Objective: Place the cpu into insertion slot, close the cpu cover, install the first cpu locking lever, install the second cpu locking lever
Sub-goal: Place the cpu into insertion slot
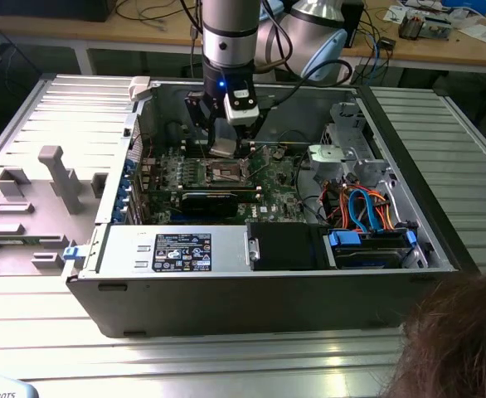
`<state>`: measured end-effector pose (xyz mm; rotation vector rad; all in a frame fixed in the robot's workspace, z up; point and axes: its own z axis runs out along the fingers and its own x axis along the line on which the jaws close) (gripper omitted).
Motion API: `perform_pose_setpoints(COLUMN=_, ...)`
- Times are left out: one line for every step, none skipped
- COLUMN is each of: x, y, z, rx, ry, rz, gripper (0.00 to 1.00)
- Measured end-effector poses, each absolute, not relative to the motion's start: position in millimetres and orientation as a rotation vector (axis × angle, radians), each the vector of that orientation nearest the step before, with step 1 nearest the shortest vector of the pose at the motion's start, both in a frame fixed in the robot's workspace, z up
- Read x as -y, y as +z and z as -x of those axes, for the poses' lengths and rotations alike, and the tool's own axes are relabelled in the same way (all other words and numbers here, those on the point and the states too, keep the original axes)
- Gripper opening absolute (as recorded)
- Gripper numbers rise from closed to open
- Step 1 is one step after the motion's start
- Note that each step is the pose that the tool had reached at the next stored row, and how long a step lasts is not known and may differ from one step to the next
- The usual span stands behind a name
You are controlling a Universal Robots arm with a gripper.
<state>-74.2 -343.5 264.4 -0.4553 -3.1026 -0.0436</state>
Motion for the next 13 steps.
perform_pose_setpoints(x=343.5, y=264.2, z=74.2, rx=3.102, ry=-0.043, rz=0.462, gripper=0.54)
perform_pose_setpoints(x=343.5, y=264.1, z=74.2, rx=3.101, ry=-0.042, rz=0.465, gripper=0.54)
perform_pose_setpoints(x=343.5, y=264.0, z=74.2, rx=3.101, ry=-0.042, rz=0.468, gripper=0.54)
perform_pose_setpoints(x=343.5, y=263.7, z=74.2, rx=3.1, ry=-0.041, rz=0.475, gripper=0.54)
perform_pose_setpoints(x=343.5, y=263.6, z=74.2, rx=3.1, ry=-0.04, rz=0.478, gripper=0.54)
perform_pose_setpoints(x=343.5, y=263.6, z=74.2, rx=3.099, ry=-0.04, rz=0.481, gripper=0.54)
perform_pose_setpoints(x=343.5, y=263.4, z=74.2, rx=3.098, ry=-0.04, rz=0.487, gripper=0.54)
perform_pose_setpoints(x=343.5, y=263.3, z=74.2, rx=3.098, ry=-0.039, rz=0.49, gripper=0.54)
perform_pose_setpoints(x=343.5, y=263.2, z=74.2, rx=3.097, ry=-0.039, rz=0.496, gripper=0.54)
perform_pose_setpoints(x=343.5, y=263.1, z=74.2, rx=3.097, ry=-0.038, rz=0.5, gripper=0.54)
perform_pose_setpoints(x=343.5, y=262.9, z=74.2, rx=3.096, ry=-0.038, rz=0.504, gripper=0.54)
perform_pose_setpoints(x=343.5, y=262.8, z=74.2, rx=3.096, ry=-0.038, rz=0.508, gripper=0.54)
perform_pose_setpoints(x=343.5, y=262.7, z=74.2, rx=3.095, ry=-0.037, rz=0.51, gripper=0.54)
